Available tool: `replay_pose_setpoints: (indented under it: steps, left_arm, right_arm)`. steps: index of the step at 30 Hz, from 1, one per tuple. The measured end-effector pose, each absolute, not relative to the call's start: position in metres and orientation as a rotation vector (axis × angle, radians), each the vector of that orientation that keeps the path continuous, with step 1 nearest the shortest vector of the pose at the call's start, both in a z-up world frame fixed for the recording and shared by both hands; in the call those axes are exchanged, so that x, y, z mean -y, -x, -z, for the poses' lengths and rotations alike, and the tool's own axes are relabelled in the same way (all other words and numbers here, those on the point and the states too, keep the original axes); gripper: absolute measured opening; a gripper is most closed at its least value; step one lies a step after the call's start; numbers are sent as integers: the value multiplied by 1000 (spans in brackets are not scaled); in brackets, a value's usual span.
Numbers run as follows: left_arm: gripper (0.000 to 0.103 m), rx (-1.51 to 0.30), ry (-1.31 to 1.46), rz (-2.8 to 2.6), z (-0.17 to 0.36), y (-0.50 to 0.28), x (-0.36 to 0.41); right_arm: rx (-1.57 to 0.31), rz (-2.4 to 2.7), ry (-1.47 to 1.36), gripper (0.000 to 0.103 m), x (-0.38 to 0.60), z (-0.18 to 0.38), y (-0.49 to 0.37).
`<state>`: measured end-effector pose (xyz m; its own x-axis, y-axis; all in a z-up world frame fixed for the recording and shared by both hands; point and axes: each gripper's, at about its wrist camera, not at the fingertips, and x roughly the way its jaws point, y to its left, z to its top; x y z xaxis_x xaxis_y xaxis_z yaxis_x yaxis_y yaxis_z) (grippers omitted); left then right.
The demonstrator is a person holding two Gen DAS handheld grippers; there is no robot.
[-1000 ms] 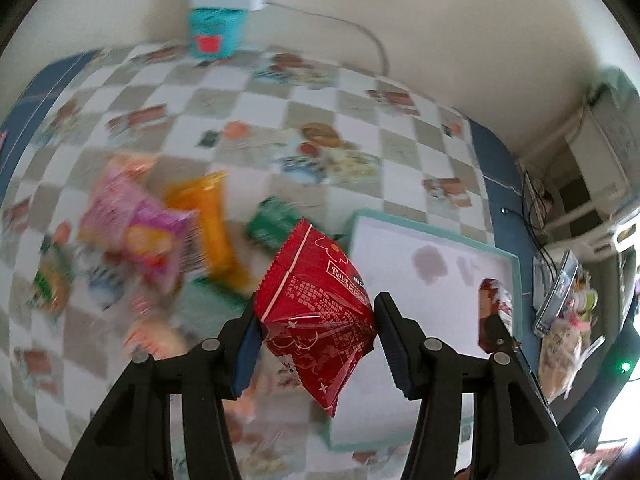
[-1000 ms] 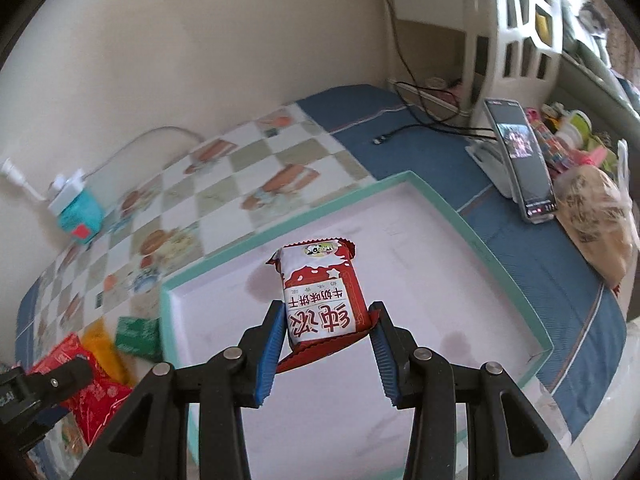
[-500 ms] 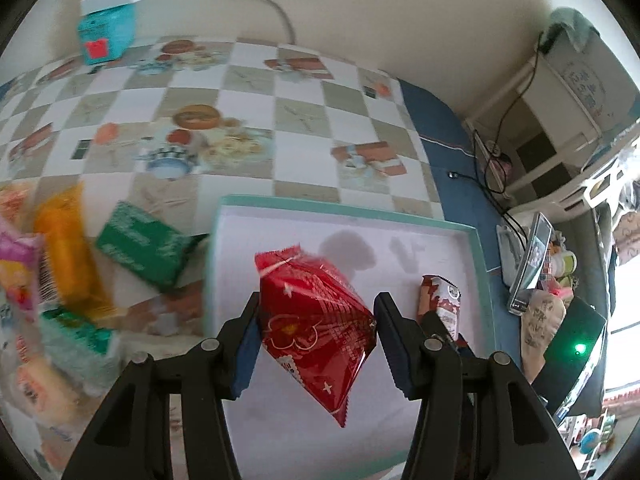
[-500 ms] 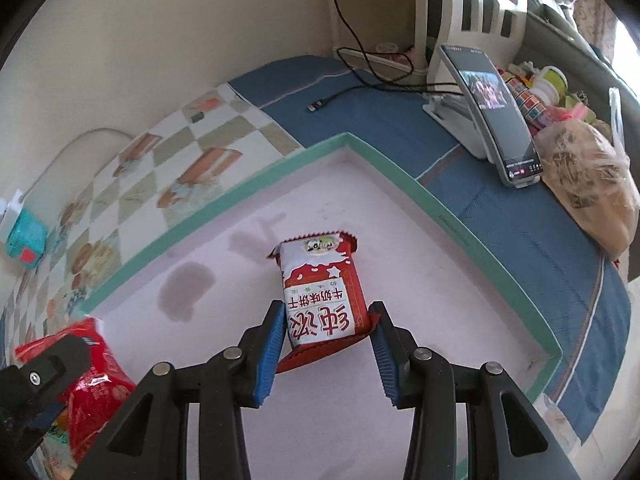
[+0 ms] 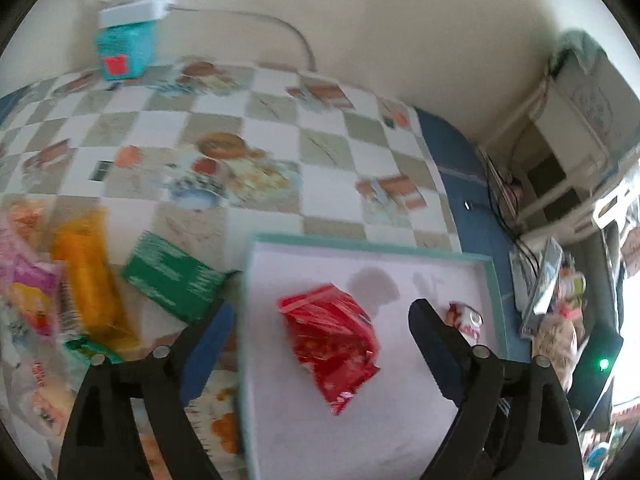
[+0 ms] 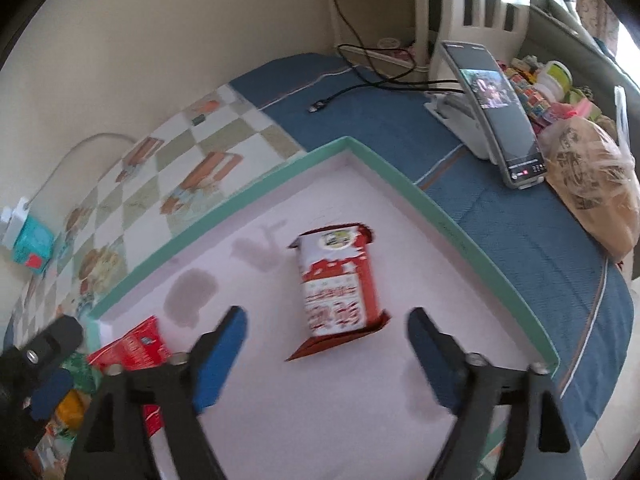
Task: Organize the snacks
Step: 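Open both tools to drop the red bag and biscuit pack in the tray, then move both tools back over the snack pile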
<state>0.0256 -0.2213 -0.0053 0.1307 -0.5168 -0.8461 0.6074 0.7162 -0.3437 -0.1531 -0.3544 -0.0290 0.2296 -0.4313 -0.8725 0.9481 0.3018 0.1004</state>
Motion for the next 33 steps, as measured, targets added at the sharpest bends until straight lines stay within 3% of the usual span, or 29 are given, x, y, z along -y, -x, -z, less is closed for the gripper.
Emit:
replay_pose_setpoints:
  steps: [1, 3, 24, 33]
  left_arm:
    - [97, -1177, -86, 797, 2, -29, 215]
    - [101, -1167, -78, 758, -2, -36, 204]
    - [101, -970, -79, 374, -69, -62, 54]
    - [101, -1038, 16, 273, -69, -68, -3]
  right_arm:
    - [-857, 1080, -735, 103, 352, 27, 151]
    - [-861, 1068, -721, 103, 345, 24, 147]
    - [-738, 842, -607, 103, 236, -51, 117]
    - [-757, 750, -512, 103, 182, -54, 96]
